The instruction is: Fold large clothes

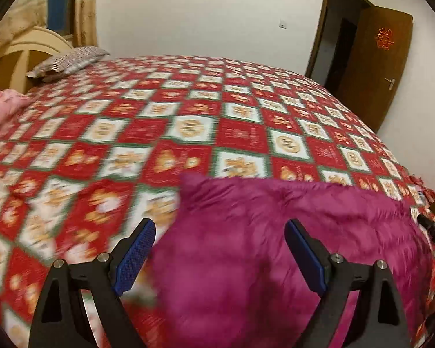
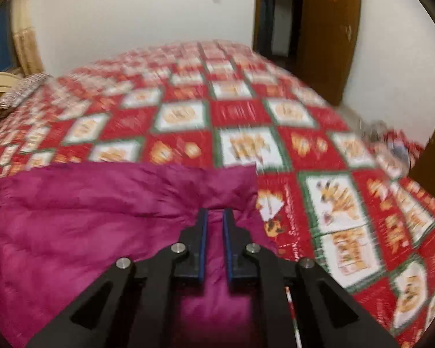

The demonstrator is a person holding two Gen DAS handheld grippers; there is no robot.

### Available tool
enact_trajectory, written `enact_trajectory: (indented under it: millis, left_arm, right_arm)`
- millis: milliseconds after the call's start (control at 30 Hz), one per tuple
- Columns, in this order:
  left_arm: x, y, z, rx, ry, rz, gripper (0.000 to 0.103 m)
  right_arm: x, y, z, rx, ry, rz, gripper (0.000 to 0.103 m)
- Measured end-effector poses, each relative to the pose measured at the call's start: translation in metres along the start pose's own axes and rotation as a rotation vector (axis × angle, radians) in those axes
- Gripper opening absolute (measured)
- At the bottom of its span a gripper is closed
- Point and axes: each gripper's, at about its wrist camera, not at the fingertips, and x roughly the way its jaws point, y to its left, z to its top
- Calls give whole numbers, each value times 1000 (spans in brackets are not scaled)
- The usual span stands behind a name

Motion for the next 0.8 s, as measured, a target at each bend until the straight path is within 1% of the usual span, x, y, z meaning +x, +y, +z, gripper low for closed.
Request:
enact_trajectory:
  millis: [33, 100, 167, 233, 367, 433, 467, 533, 600, 667, 700, 767, 800]
  left_arm:
    - [-11, 6, -8, -7, -3, 3, 91]
    - [-20, 13, -21, -23, 11, -5, 91]
    - [-26, 18, -34, -53, 24, -10, 91]
    - [-30, 22, -46, -93, 29, -11, 91]
    - [-35, 29, -67, -170, 32, 0, 91]
    - [-33, 30, -76, -190, 36, -5, 91]
    - [-29, 31, -79, -195, 47, -10, 91]
    - [-19, 31, -86, -217, 83, -25, 91]
    - [-12, 33, -93, -266, 104, -68, 91]
    - [-13, 29, -95, -270, 71, -60, 91]
    - [-12, 26, -96, -267, 68, -72, 91]
    - [-10, 21, -94, -278, 73, -116, 91]
    - [-10, 17, -94, -286, 76, -165, 91]
  right_arm:
    - [-12, 10, -1, -13, -15, 22, 14]
    - [-35, 36, -6, -31, -47, 92, 14]
    - [-46, 62, -10, -41, -56, 149, 14]
    - [-47, 90, -17, -45, -50, 207, 14]
    - [-27, 126, -33, -29, -17, 246, 14]
    - [-9, 138, -44, -59, 23, 213, 14]
    - [4, 142, -53, -72, 52, 193, 14]
    - [8, 140, -59, -69, 41, 193, 13]
    - [10, 135, -59, -51, 47, 211, 13]
    - [11, 130, -59, -30, 48, 235, 13]
    - [12, 127, -59, -19, 49, 248, 13]
    - [13, 125, -59, -4, 49, 264, 13]
    - [13, 124, -60, 4, 49, 273, 13]
